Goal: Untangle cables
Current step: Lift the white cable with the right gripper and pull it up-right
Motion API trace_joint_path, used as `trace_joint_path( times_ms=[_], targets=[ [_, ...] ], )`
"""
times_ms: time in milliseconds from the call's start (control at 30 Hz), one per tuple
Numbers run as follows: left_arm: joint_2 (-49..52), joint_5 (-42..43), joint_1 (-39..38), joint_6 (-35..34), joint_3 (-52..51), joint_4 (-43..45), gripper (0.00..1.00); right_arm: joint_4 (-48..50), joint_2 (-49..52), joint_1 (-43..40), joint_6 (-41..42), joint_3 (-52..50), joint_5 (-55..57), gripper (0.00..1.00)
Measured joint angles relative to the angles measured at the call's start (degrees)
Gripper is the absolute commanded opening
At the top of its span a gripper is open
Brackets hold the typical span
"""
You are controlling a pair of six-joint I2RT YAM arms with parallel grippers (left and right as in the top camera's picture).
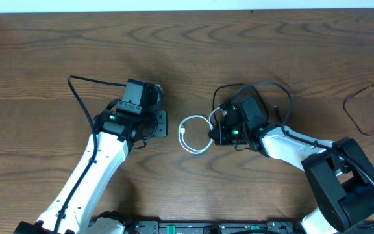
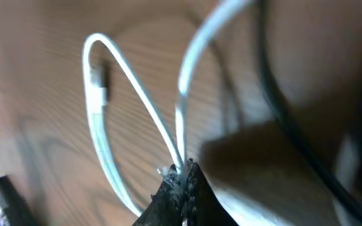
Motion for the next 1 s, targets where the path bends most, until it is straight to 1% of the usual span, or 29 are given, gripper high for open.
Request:
trace_joint_path(
  times_ms=[167, 333, 400, 600, 800, 1000],
  targets=[
    [0.0, 0.0, 0.0, 0.0, 0.0, 0.0, 0.39, 0.3, -3.4, -0.7, -5.3, 1.5, -1.7, 0.01],
    [0.0, 0.0, 0.0, 0.0, 0.0, 0.0, 0.39, 0.9, -15.0, -2.8, -9.8, 5.0, 1.5, 0.01],
    [0.0, 0.0, 0.0, 0.0, 0.0, 0.0, 0.39, 2.9, -21.7, -4.0, -11.3, 6.3, 4.6, 0.01],
    [0.0, 0.0, 0.0, 0.0, 0.0, 0.0, 0.39, 9.8, -33.5, -5.3, -13.2, 6.6, 13.0, 0.01],
    [0.0, 0.0, 0.0, 0.0, 0.0, 0.0, 0.39, 15.4, -39.1, -5.4, -14.5, 6.7, 17.4, 0.01],
    [0.0, 0.0, 0.0, 0.0, 0.0, 0.0, 0.39, 15.6, -40.7, -5.4, -15.1, 6.7, 23.1, 0.01]
  ],
)
